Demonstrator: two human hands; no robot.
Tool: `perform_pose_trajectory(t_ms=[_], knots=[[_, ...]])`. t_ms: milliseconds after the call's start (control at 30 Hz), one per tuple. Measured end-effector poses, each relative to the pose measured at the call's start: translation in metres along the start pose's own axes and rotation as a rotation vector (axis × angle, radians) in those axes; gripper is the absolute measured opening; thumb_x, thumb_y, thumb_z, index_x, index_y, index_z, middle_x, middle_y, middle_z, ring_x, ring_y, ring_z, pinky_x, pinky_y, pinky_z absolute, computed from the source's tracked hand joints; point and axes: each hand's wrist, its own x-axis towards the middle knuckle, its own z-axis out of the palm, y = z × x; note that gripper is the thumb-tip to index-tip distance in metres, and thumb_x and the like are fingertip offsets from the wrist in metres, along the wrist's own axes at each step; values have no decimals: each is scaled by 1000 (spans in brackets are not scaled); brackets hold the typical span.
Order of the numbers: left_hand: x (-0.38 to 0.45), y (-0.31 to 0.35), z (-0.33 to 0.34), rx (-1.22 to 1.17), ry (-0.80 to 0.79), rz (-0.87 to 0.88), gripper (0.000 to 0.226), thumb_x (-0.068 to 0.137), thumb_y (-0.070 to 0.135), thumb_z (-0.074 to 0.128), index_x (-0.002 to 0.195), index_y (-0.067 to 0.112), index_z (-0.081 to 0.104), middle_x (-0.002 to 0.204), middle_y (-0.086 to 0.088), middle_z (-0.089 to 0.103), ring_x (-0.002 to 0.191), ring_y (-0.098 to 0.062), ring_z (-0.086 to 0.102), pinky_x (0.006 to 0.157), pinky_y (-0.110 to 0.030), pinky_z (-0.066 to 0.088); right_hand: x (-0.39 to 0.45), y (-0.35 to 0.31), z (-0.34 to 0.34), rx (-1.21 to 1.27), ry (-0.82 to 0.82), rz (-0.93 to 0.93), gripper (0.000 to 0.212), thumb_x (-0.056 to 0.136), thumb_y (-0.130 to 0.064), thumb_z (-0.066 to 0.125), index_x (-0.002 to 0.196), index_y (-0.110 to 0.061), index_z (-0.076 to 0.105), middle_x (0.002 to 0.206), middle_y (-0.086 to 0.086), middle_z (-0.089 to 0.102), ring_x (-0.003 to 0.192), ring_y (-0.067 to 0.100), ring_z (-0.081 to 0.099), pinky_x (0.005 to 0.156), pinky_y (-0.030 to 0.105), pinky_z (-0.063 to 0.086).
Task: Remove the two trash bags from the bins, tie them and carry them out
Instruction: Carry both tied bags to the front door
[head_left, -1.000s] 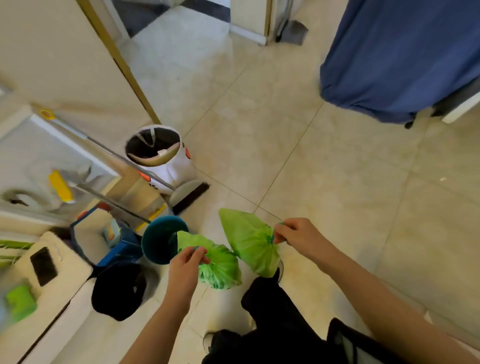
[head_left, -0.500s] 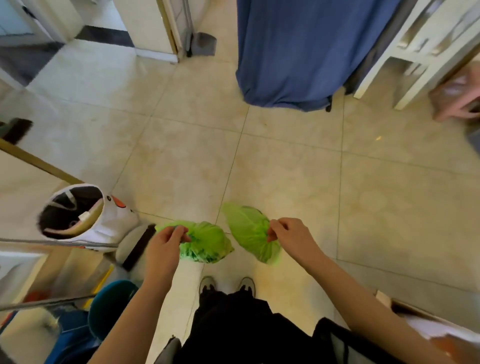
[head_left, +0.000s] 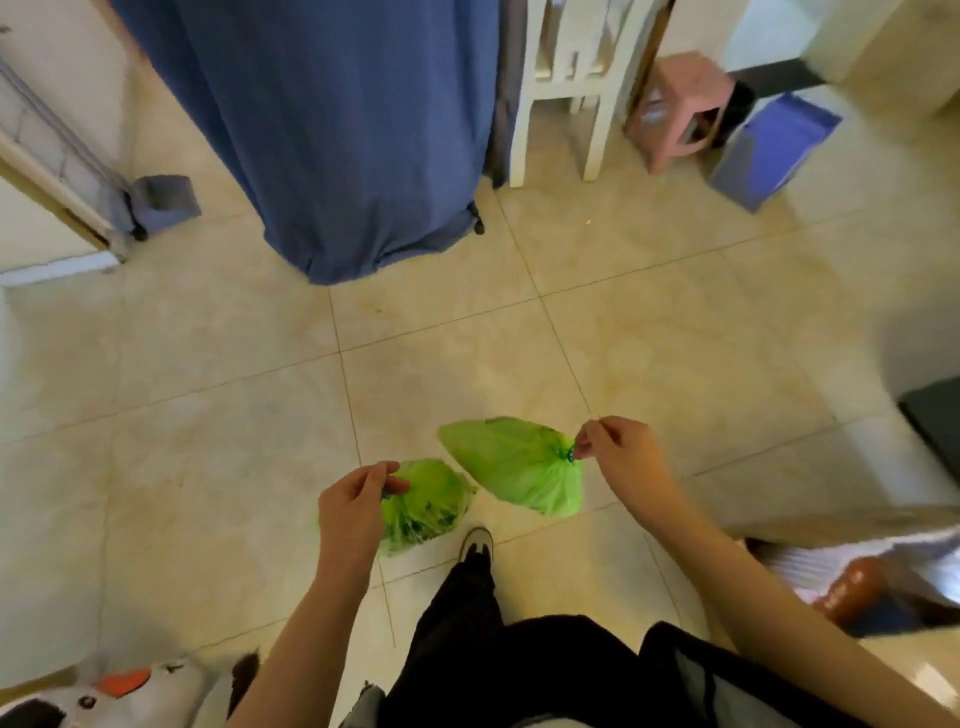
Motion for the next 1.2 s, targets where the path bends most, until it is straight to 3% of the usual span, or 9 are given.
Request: perform_pose_trajectory(t_ms=[167, 367, 567, 833, 1000, 1200], knots=[[58, 61, 62, 97, -182, 41, 27, 96, 15, 52, 80, 21, 72, 79, -10, 75, 92, -26, 69, 92, -38, 50, 44, -10, -42, 64, 154, 111, 29, 91, -17, 45, 77, -10, 69, 70, -5, 73, 62, 18, 57, 45, 10, 37], [110, 118, 157, 145, -332, 83, 23, 96, 14, 52, 84, 12, 71, 79, -13, 73, 85, -23, 69, 89, -36, 51, 99, -11, -97, 130, 286, 190, 29, 91, -19, 45, 77, -13, 69, 70, -6, 73, 80, 21, 66, 54, 13, 40], [152, 170, 269, 158, -398, 129, 24, 96, 15, 52, 80, 12, 70, 76, -11, 72, 85, -27, 67, 88, -39, 51, 170, 1, -163, 132, 333, 207, 31, 89, -20, 45, 70, -15, 68, 69, -6, 72, 76, 15, 63, 61, 19, 43], [171, 246, 425, 126, -427, 144, 24, 98, 15, 51, 84, 12, 70, 78, -9, 71, 79, -20, 67, 83, -35, 52, 270, 17, -268, 142, 331, 223, 29, 90, -19, 47, 72, -13, 69, 69, 0, 71, 60, 10, 58, 49, 12, 39], [180, 280, 518, 171, -477, 155, 23, 95, 14, 54, 79, 16, 71, 77, -7, 72, 78, -18, 66, 79, -31, 49, 321, 31, -331, 152, 434, 240, 25, 93, -19, 46, 86, -22, 70, 66, -3, 65, 69, 16, 60, 57, 22, 42], [195, 320, 642, 227, -605, 153, 21, 93, 15, 56, 82, 14, 74, 76, -6, 73, 82, -20, 67, 83, -34, 49, 393, 54, -408, 218, 550, 334, 26, 91, -17, 50, 76, -13, 71, 78, -5, 71, 79, 19, 66, 73, 29, 47]])
